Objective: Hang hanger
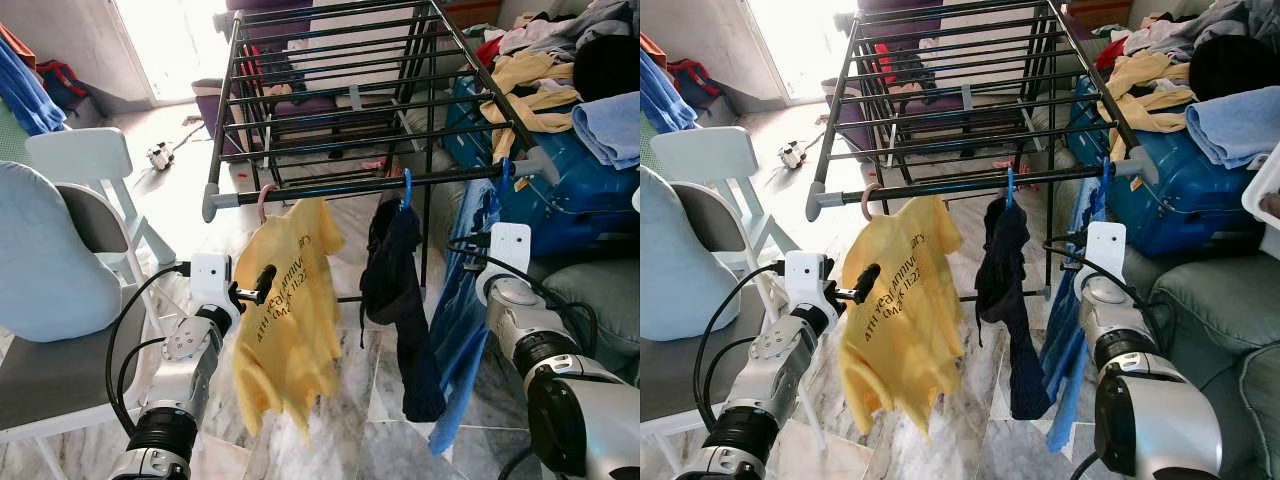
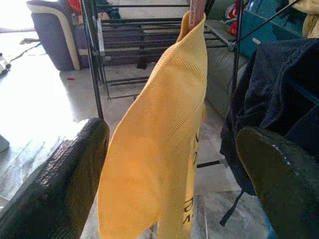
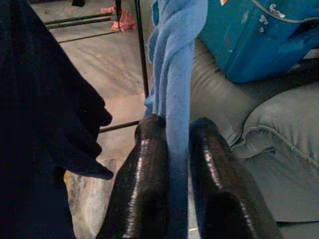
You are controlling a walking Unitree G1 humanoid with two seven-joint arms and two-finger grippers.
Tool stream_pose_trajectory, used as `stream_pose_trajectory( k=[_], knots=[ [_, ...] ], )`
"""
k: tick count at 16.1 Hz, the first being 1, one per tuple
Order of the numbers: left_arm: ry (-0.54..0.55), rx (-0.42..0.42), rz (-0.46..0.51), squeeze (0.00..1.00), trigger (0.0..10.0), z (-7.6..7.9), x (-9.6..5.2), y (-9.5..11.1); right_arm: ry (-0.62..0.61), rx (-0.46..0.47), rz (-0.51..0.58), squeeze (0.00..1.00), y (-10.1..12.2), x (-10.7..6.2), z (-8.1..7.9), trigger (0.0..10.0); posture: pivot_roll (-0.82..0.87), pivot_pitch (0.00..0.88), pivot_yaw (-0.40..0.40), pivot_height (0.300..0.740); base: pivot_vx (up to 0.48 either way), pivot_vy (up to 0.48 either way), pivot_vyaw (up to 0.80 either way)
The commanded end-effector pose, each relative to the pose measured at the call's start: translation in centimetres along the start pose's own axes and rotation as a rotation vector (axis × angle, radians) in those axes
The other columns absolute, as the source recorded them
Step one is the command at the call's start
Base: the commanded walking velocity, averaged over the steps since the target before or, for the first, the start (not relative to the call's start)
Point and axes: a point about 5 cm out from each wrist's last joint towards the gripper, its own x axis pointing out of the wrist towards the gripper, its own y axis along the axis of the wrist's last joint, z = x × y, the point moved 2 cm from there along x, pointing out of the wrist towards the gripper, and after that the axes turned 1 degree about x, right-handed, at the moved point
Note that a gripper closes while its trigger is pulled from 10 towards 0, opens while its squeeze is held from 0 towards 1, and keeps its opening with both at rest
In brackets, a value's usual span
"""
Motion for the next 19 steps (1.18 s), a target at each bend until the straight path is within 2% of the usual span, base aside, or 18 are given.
stream_pose_trajectory(
  k=[1, 5, 8, 11, 12, 13, 14, 15, 17, 19],
  knots=[
    [-0.004, 0.01, -0.01, 0.0, 10.0, -0.3, 0.0, 0.1, 0.012, 0.024, 0.027, 0.0, 1.0, 0.0, -0.5, 0.0, -0.14, 0.0, 0.086, 0.74, 0.0, 0.0, 0.0],
    [-0.005, 0.009, -0.01, 0.0, 10.0, -0.2, -0.1, 0.0, 0.039, 0.046, 0.142, 0.0, 3.5, 0.0, -0.8, 0.0, -0.14, 0.0, 0.086, 0.74, 0.0, 0.0, 0.0],
    [-0.003, 0.011, -0.008, 0.0, 10.0, -0.2, -0.1, 0.1, 0.068, 0.059, 0.202, 0.0, 4.5, -0.2, -1.0, 0.0, -0.15, 0.0, 0.084, 0.74, 0.0, 0.0, 0.0],
    [0.081, 0.048, -0.023, 0.0, 10.0, -1.3, -0.4, 0.0, 0.114, 0.078, 0.305, 0.0, 4.7, -0.9, -1.0, 0.0, -0.15, 0.0, 0.085, 0.74, 0.0, 0.0, 0.0],
    [0.096, 0.062, -0.033, 0.0, 10.0, -1.6, -0.5, -0.1, 0.144, 0.08, 0.318, 0.0, 3.8, -1.4, -1.2, 1.5, -0.15, 0.0, 0.085, 0.74, 0.0, 0.0, 0.0],
    [0.097, 0.061, -0.022, 0.0, 10.0, -1.8, -0.7, -0.1, 0.191, 0.063, 0.32, 0.0, 1.9, -2.5, -1.8, 8.9, -0.15, 0.0, 0.084, 0.74, 0.0, 0.0, 0.0],
    [0.1, 0.062, -0.022, 0.0, 10.0, -1.9, -0.7, -0.1, 0.199, 0.06, 0.322, 0.0, 1.5, -2.9, -1.9, 8.9, -0.15, 0.0, 0.084, 0.74, 0.0, 0.0, 0.0],
    [0.106, 0.066, -0.022, 0.0, 10.0, -2.0, -0.9, -0.1, 0.219, 0.036, 0.323, 0.0, 0.3, -3.8, -2.0, 10.0, -0.15, 0.0, 0.085, 0.74, 0.0, 0.0, 0.0],
    [0.106, 0.07, -0.02, 0.0, 10.0, -2.0, -1.0, -0.1, 0.216, 0.02, 0.314, 0.0, -1.9, -5.4, -1.5, 10.0, -0.15, 0.0, 0.088, 0.74, 0.0, 0.0, 0.0],
    [0.099, 0.08, -0.022, 0.0, 10.0, -1.8, -0.9, -0.1, 0.194, 0.023, 0.327, 0.0, -2.5, -6.5, -1.2, 10.0, -0.15, 0.0, 0.097, 0.74, 0.0, 0.0, 0.0]
  ],
)
